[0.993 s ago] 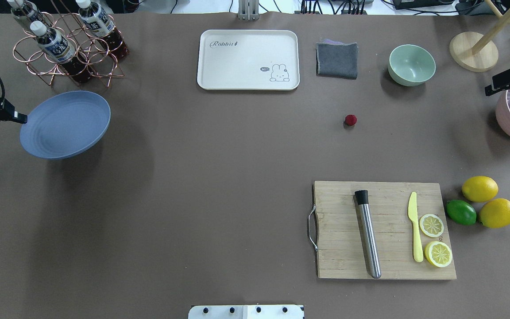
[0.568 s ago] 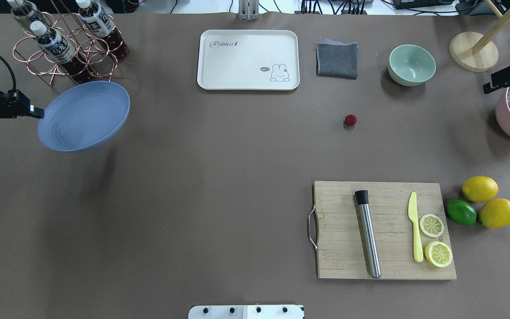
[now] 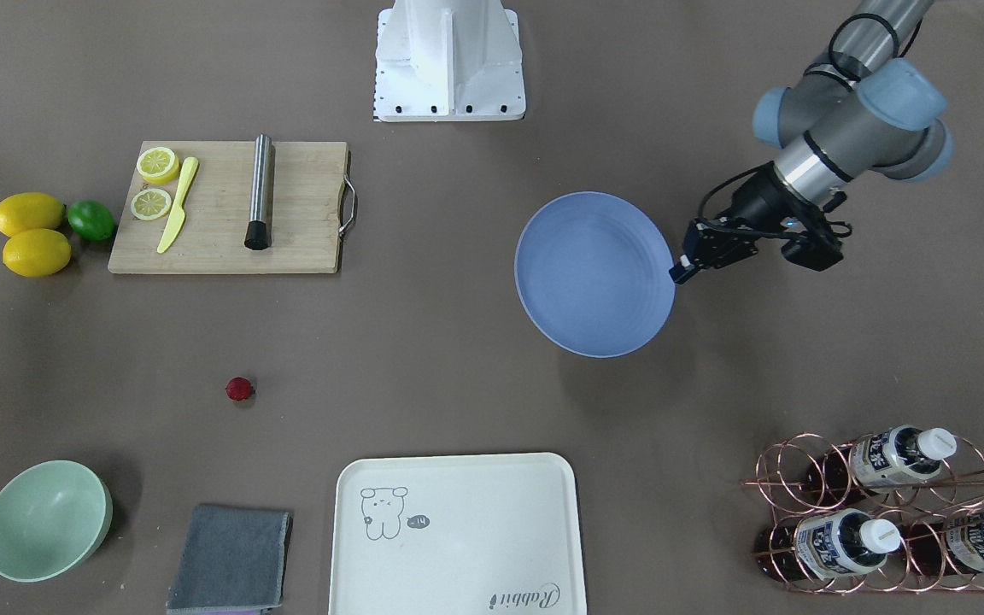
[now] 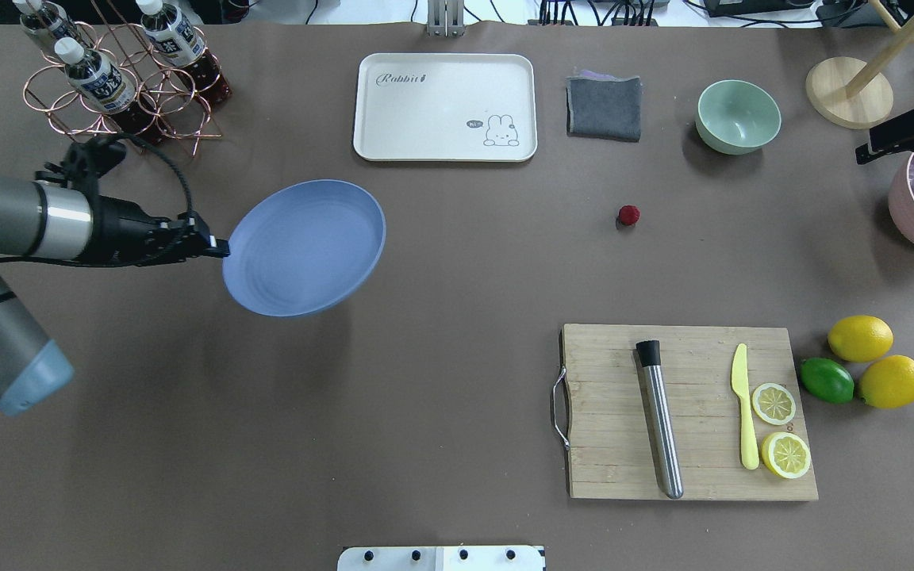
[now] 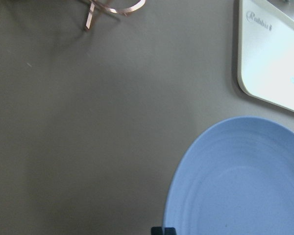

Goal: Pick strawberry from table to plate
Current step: 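Slide the blue plate toward the table centre with the left gripper, then release the plate and withdraw the left arm while the right arm reaches toward the strawberry, then grasp the red strawberry with the right gripper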

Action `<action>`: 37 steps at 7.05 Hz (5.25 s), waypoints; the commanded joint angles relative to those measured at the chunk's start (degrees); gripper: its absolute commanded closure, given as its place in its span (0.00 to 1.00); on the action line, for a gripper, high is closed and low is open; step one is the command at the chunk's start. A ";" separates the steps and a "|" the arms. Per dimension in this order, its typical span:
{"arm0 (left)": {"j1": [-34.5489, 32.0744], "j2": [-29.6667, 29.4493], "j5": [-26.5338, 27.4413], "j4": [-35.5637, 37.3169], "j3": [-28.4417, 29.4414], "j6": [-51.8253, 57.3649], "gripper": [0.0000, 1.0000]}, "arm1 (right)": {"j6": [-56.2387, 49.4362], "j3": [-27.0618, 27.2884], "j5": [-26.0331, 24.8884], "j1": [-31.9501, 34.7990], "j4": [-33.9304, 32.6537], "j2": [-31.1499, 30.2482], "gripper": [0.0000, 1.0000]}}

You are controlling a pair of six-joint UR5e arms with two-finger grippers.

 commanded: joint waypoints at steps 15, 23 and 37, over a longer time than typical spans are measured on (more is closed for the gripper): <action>4.59 -5.31 15.03 29.77 -12.35 17.53 0.02 | 16.62 -5.93 -16.31 -21.43 3.69 14.45 0.00; -5.54 3.92 14.42 29.82 -15.01 34.92 0.02 | 17.50 -19.30 -21.33 -26.98 10.20 19.64 0.01; -13.07 6.46 6.44 29.21 -12.99 40.06 0.02 | 27.76 -3.52 -23.87 -35.66 -5.21 27.44 1.00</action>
